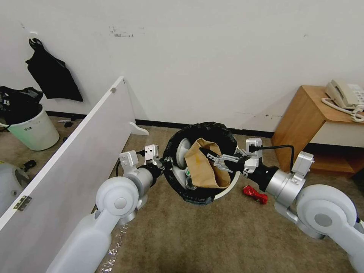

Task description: Pick up the trash bin, then pick up the garbage from the floor and place it into the trash bin.

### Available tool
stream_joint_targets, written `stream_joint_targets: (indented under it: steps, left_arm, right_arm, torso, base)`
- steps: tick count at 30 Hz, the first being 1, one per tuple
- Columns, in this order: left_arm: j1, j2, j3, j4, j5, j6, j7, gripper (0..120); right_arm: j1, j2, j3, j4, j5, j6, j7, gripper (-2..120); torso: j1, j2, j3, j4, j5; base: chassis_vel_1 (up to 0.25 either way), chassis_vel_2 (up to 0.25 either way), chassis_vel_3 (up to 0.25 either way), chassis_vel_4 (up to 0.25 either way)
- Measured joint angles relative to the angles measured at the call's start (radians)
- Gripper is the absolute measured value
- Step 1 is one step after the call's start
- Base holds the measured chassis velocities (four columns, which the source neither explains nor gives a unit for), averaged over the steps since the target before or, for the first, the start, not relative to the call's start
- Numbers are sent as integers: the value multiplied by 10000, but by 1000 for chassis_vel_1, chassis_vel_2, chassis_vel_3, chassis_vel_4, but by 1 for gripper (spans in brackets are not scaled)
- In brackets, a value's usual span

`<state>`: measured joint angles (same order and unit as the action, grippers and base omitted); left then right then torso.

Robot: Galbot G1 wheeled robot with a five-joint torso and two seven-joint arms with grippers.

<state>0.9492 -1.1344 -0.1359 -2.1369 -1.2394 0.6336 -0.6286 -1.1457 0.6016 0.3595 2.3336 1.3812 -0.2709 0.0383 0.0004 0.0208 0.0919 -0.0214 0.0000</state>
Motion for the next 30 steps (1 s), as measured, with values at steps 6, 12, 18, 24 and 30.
stream_joint_targets:
  steps: [6,12,18,24,30]
  left_arm:
    - [68,-39,-7,72,73,1,-19,1]
    - [190,-62,-123,129,191,-11,-21,1]
    - [264,-65,-205,132,283,-22,14,1]
    - [494,-96,-454,78,654,-53,328,1]
    - [733,-97,-592,-103,946,-60,598,1]
  right_arm:
    - [123,-134,207,250,67,317,-235,100]
    - [166,-302,658,488,16,755,-352,100]
    - [8,-330,1223,596,-333,936,-283,100]
    - [-719,-242,2248,787,-1406,1178,-267,100]
    - [-1051,-203,2798,775,-2506,1412,-592,100]
  torso:
    - [0,0,0,0,-1]
    - [0,0,0,1,0]
    - [0,0,0,0,-1]
    - [0,0,0,-1,0]
    - [0,0,0,1,-1]
  base:
    - [0,0,0,0]
    - [0,0,0,0]
    - [0,0,0,0]
    - [0,0,0,0]
    - [0,0,0,0]
